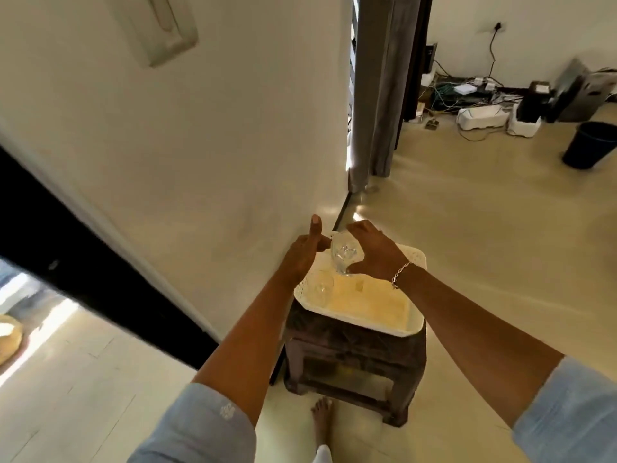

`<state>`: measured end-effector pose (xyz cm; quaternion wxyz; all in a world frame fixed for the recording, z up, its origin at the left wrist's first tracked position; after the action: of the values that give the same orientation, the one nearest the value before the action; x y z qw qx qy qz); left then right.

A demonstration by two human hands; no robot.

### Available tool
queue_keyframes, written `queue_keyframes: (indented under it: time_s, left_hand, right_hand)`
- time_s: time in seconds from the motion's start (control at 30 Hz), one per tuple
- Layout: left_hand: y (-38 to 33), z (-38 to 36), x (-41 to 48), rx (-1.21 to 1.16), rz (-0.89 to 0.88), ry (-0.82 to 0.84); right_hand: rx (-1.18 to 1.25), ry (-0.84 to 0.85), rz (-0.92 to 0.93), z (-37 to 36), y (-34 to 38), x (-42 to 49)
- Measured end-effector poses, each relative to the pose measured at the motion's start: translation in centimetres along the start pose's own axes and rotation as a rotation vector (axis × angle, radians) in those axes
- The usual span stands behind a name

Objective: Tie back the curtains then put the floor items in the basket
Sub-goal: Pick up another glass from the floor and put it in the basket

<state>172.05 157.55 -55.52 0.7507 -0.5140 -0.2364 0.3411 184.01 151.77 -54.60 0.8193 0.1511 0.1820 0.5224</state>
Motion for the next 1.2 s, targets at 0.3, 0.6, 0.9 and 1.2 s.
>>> queue_keyframes:
  time_s: [0.3,0.6,0.9,1.2]
  left_hand:
    - [8.8,0.5,10.1,0.042,0.163,0.130]
    - [17.1,-1.2,13.3,0.001,0.451,0.176]
    - [20.9,-2.2,15.1,0.306,0.297,0.277]
    - [22.8,-3.5,13.9,0.175,0.392,0.298]
  right_hand:
    - [-0.065,0.119,-0.071,-6.0,-1.2,11.7]
    - [-0.193,0.235,-0.077,-13.5,-3.6,17.7]
    - [-0.211,0.271,-0.131,-17.7,-5.7,19.8]
    - [-0.153,0.301,-0.181,-20.6,-7.5,19.6]
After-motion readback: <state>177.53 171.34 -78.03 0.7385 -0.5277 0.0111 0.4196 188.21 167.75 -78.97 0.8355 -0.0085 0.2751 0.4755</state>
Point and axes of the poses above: each hand's wrist, its own x-axis towards the middle knuckle, its own z-axis out of the back of the hand, y = z × x, the point moved 7 cm from there along x, towards the middle knuckle, and after that the axes turned 15 degrees about -z, right-handed, at the moved point
